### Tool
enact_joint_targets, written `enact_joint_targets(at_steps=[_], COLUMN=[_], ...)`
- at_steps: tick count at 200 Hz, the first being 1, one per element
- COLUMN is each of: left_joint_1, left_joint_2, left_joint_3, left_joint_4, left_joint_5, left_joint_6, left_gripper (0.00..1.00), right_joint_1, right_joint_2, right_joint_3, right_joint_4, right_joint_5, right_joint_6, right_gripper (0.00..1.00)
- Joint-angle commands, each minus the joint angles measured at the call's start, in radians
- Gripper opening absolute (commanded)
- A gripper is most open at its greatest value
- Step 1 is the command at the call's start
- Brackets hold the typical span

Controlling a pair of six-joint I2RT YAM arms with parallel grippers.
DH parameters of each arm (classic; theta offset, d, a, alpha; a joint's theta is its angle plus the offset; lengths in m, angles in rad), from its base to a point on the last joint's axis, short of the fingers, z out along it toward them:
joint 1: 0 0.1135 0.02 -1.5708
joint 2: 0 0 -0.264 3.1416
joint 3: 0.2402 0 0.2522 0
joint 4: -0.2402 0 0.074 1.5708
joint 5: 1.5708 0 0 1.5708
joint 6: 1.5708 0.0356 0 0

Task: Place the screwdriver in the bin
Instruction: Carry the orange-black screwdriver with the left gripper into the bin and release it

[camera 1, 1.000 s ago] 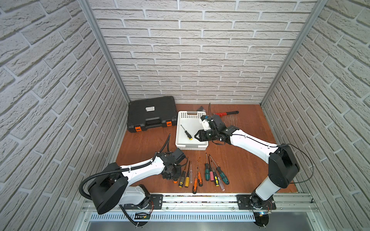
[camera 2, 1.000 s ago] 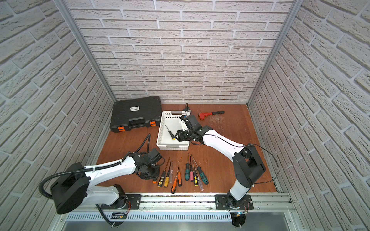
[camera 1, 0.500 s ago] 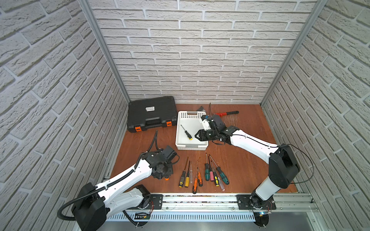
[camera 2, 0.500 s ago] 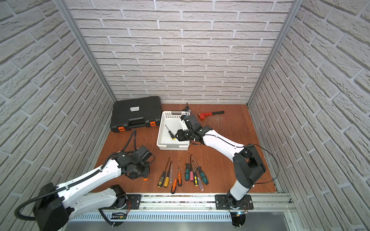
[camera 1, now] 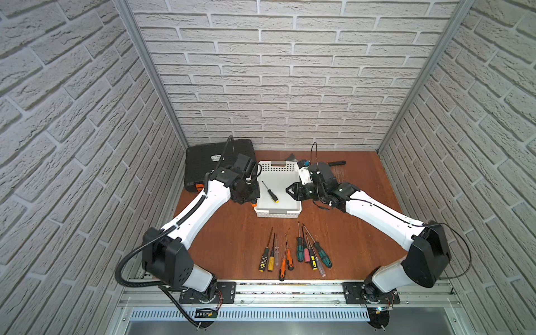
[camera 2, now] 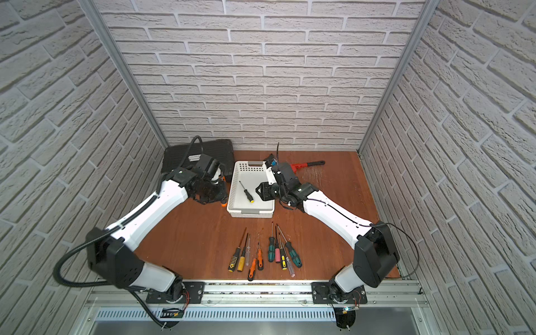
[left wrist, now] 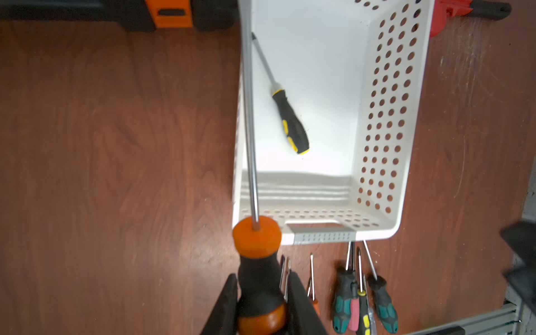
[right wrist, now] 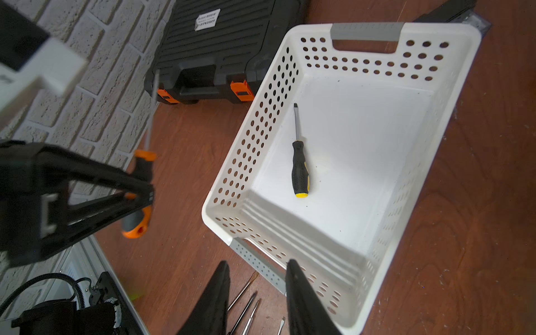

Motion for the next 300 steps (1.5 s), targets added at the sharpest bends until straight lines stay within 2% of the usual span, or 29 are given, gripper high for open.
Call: enact_joint_targets(at_steps=[1, 38, 113, 190, 217, 247, 284, 300], left_joint_1=[0.004, -0.003, -0.013, -0.013, -0.013, -0.009, -0.016, -0.023], left_joint_2=[0.107, 0.298, 0.565, 0.648, 0.666, 0.670, 0.636, 0.613], left_joint_3=[0.088, 0.197, 0.355, 0.328, 0.328, 0.327, 0.307, 0.300], left_joint_4=[0.040, 0.042, 0.007, 0.067, 0.078, 0.098, 0.119, 0.121], left_joint_5=[0.033, 0.005, -0.018, -0.068, -0.062, -0.041, -0.039, -0.048], left_joint_6=[0.042, 0.045, 0.041, 0.016, 0.022, 0.026, 0.022, 0.027], left_gripper=[0.02, 0.02, 0.02, 0.06, 0.15, 0.21, 0.42, 0.44], right_joint_1=[0.006, 0.006, 0.005, 0.006, 0.006, 0.005, 0.005, 0.006], right_joint_2=[-0.069, -0.134, -0.085, -0.065, -0.061, -0.074, -0.085, -0.092], right_joint_3=[-0.046, -0.109, -0.127, -0.142, -0.159, -0.177, -0.161, -0.153], right_joint_4=[-0.008, -0.024, 0.018, -0.014, -0.015, -0.020, -0.042, -0.055], right_joint_5=[0.033, 0.060, -0.018, 0.001, -0.006, 0.001, 0.012, 0.019], right_joint_6=[-0.020, -0.033, -0.043, -0.059, -0.038, -0.026, -0.028, -0.031], right_gripper=[0.35, 0.35, 0.35, 0.36, 0.36, 0.36, 0.37, 0.38])
